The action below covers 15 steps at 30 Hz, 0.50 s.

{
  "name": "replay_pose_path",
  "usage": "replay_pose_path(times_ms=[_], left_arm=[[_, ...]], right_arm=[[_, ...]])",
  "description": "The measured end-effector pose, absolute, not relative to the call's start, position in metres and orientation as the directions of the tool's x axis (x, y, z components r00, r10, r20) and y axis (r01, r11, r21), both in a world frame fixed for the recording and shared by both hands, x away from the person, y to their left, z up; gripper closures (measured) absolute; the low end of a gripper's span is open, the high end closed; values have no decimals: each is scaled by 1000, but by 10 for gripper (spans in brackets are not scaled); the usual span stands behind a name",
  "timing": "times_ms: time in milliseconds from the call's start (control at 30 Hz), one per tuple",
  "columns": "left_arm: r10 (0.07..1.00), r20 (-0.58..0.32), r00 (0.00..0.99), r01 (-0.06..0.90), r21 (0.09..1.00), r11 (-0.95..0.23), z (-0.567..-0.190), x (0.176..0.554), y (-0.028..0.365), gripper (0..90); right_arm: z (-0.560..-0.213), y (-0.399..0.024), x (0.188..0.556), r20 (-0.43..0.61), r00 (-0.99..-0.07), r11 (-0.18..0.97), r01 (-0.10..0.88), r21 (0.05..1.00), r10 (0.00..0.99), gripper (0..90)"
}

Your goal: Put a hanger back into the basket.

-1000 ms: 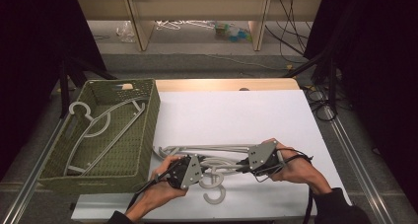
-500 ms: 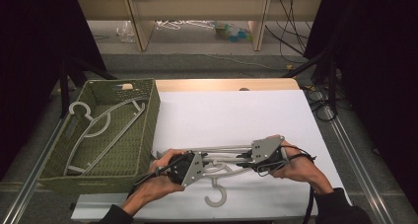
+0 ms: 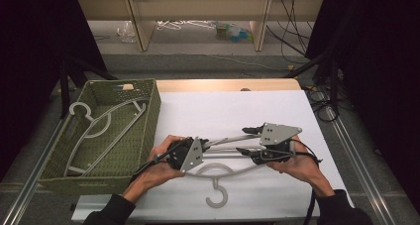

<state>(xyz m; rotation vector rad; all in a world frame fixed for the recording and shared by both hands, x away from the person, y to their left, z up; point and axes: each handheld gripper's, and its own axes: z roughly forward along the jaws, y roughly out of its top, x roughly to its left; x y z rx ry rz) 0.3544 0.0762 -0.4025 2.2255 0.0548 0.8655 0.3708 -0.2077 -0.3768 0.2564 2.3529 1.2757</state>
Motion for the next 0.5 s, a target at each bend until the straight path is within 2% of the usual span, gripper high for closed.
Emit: replay_pose_path(times_ms=[67,233,367,500], left_arm=[[330,504,798,-149,696,-702,-399,358,79,786],[395,448,802,-69,726,-684,-394,366,87,791],[459,372,806,13,765,-644,-390,373,96,795],[505,301,809,93,784,-614,-387,375,101,796]], right_arm=[[-371,-208,369,-284,-865,527,-27,849,414,352],[-369,-209,368,-261,-852,493,-4,870,454,298],[-366,-209,364,-247,-851,472,1,882,464,298],[-368,-205,360,-240,-870,489,1,872,430,299]])
